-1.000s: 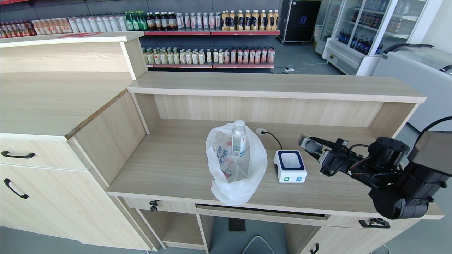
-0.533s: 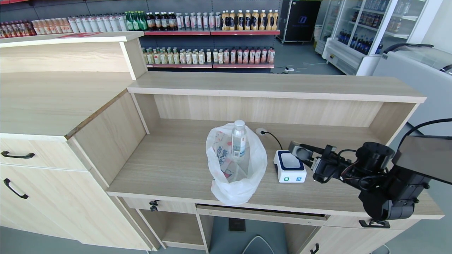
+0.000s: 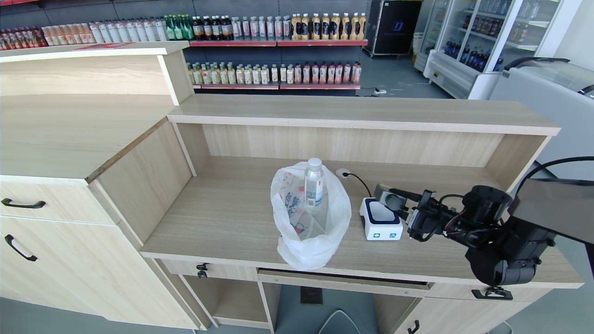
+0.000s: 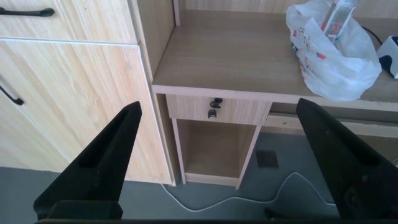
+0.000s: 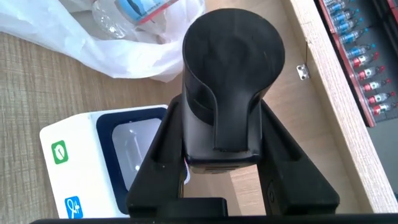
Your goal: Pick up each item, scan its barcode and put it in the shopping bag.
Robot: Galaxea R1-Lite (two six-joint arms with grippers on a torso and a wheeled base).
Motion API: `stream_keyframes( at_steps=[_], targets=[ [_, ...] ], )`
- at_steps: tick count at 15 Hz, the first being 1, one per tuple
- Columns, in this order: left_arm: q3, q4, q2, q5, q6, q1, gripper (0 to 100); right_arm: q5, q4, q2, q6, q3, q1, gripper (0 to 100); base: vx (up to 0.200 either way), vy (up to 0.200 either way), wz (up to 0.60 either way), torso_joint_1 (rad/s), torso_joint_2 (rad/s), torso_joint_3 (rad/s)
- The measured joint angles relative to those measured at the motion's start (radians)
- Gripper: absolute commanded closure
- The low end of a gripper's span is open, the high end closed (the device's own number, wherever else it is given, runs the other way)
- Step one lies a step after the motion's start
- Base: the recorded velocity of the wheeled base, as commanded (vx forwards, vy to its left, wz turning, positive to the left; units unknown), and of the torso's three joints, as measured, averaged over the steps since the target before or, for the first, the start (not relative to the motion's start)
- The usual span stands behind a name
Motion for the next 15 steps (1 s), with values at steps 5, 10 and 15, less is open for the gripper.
stream_keyframes(
  at_steps=[5,10,15],
  targets=[
    [0.0,0.0,0.0,0.0,0.0,0.0,0,0.018,0.0,0.021,0.0,-0.032,-0.003,100,0.0,0.0,0.0,0.0,0.0,0.0],
    [0.0,0.0,0.0,0.0,0.0,0.0,0,0.019,0.0,0.037,0.0,-0.044,-0.004,100,0.0,0.0,0.0,0.0,0.0,0.0],
    [0.0,0.0,0.0,0.0,0.0,0.0,0,0.019,0.001,0.053,0.0,-0.053,-0.005,100,0.0,0.0,0.0,0.0,0.0,0.0]
  ],
)
